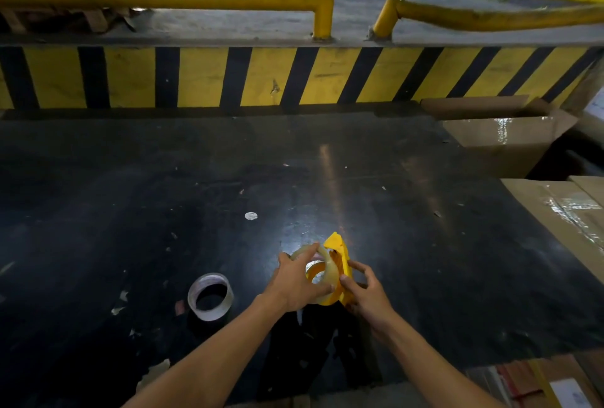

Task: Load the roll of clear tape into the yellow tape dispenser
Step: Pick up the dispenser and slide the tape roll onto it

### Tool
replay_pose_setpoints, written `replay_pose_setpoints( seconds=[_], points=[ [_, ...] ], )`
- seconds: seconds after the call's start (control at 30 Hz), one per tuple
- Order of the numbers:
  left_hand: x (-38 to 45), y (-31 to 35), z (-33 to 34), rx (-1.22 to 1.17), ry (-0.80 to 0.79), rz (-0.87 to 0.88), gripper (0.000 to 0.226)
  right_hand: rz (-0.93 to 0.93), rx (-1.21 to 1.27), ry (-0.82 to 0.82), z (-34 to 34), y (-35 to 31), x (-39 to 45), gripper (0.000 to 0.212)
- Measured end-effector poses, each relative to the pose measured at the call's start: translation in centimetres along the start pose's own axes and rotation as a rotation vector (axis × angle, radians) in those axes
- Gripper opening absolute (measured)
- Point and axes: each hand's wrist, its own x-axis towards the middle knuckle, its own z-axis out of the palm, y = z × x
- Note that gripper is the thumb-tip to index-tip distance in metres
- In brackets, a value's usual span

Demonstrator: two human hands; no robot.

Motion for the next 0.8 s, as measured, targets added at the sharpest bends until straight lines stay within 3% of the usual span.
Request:
replay_pose_setpoints(
  seconds=[0.37, 0.47, 0.57, 0.8],
  points=[
    [0.2, 1.0, -0.1, 0.052, -0.042, 0.004, 0.097, 0.067, 0.059, -0.032, -0.2, -0.5, 0.1, 0.027],
    [0.0, 1.2, -0.6, 0.041, -0.095, 0.054, 0.085, 0.087, 0.076, -0.041, -0.3, -0.5, 0.3, 0.029],
    [-0.3, 1.4, -0.7, 0.175, -0.087, 0.123, 0.075, 0.071, 0.116, -0.069, 0.0, -0.5, 0.1, 0.03],
    [-0.1, 1.5, 0.9, 0.129, 0.031, 0.023, 0.112, -0.037, 0.189, -0.014, 1.0, -0.4, 0.3, 0.034]
  ],
)
